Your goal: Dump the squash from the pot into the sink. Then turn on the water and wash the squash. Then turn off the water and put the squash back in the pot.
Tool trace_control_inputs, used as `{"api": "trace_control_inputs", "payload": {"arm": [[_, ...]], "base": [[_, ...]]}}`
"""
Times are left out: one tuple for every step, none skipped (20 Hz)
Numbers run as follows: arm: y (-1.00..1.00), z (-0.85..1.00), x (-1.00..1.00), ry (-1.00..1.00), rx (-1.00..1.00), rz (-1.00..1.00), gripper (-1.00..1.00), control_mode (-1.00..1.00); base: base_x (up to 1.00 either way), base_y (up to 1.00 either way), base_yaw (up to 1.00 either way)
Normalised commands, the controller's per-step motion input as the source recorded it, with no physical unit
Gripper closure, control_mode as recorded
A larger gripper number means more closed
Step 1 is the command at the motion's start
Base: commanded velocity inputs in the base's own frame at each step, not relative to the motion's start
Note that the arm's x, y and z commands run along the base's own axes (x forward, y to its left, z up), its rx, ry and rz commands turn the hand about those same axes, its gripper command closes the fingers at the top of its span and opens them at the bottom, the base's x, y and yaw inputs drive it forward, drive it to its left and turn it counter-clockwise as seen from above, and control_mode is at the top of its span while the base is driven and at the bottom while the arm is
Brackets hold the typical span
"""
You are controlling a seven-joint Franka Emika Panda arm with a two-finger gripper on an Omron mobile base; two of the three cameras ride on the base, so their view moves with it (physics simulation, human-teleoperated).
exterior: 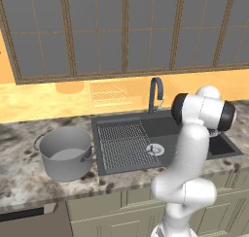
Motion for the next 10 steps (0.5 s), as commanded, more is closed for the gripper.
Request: {"api": "trace_control_inputs", "payload": {"arm": [[0.0,1.0,-0.49,-0.22,0.05,0.0,1.0,-1.0],[0.0,1.0,-0.34,-0.2,0.07,0.0,1.0,-1.0],[0.0,1.0,-0.19,-0.17,0.07,0.0,1.0,-1.0],[0.01,1.0,-0.09,-0.16,0.07,0.0,1.0,-1.0],[0.03,1.0,0.0,-0.15,0.06,0.0,1.0,-1.0],[0.04,1.0,0.0,-0.14,0.05,0.0,1.0,-1.0],[0.01,1.0,0.0,-0.13,0.05,0.0,1.0,-1.0],[0.0,1.0,0.0,-0.12,0.03,0.0,1.0,-1.0],[0.0,1.0,0.0,-0.1,0.04,0.0,1.0,-1.0],[0.0,1.0,0.0,-0.07,0.03,0.0,1.0,-1.0]], "base": [[0.0,0.0,0.0],[0.0,0.0,0.0],[0.0,0.0,0.0],[0.0,0.0,0.0],[0.0,0.0,0.0],[0.0,0.0,0.0],[0.0,0.0,0.0],[0.0,0.0,0.0],[0.0,0.0,0.0],[0.0,0.0,0.0]]}}
